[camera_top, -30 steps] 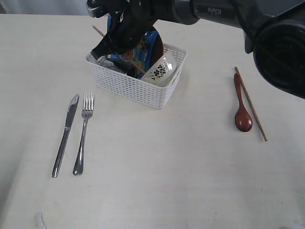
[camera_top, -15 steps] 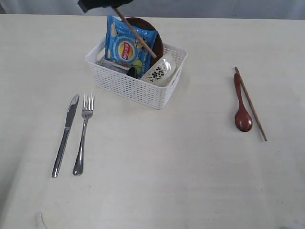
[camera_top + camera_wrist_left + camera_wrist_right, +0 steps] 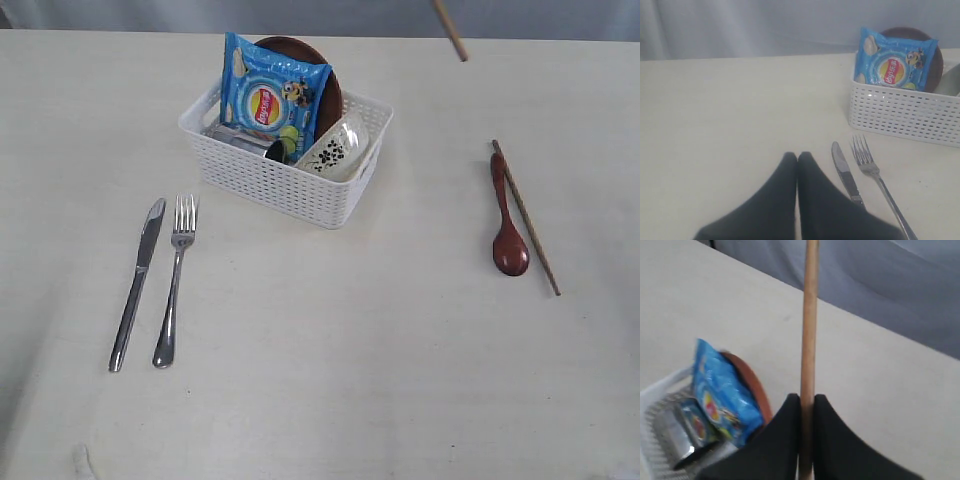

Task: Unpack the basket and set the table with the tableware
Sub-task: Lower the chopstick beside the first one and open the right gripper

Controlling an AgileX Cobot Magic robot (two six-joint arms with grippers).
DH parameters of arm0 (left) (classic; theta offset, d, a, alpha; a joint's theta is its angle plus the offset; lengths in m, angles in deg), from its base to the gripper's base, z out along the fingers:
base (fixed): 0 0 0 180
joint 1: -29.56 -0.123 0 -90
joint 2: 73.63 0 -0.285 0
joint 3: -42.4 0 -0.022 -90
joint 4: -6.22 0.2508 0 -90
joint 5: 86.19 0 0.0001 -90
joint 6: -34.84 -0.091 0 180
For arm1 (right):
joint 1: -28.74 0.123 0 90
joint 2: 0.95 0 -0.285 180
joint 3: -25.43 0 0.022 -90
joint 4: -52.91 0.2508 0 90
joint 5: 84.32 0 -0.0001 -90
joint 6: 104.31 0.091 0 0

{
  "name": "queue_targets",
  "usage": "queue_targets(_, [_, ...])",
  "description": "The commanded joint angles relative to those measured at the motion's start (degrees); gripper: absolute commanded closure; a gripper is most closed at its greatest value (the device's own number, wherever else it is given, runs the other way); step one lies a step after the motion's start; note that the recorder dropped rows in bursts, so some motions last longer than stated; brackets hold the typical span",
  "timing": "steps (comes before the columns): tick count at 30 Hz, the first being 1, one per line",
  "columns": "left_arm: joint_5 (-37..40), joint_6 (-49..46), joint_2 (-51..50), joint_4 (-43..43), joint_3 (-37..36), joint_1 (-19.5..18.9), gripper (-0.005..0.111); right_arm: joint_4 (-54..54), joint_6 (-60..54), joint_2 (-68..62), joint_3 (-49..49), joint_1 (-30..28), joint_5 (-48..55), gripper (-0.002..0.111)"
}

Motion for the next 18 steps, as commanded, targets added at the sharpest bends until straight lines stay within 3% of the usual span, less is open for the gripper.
queue_targets(1, [-0.6, 0.2, 0.1, 0.5, -0.2, 0.3, 0.107, -1.0, 5.5, 0.3, 1.3, -8.0, 6.5, 0.109])
queue_targets(4, [-0.6, 0.2, 0.1, 0.5, -0.2, 0.3, 0.107, -1.0, 8.3, 0.3, 9.7, -14.4, 6.0, 0.109])
queue_targets(10, [-0.6, 0.2, 0.1, 0.5, -0.2, 0.3, 0.107, -1.0, 9.5, 0.3, 38.7, -23.4, -15.2, 0.109])
queue_targets(18, [-0.6, 0.2, 0.1, 0.5, -0.2, 0.3, 0.107, -1.0, 6.1, -4.7, 44.0, -24.9, -20.8, 0.108])
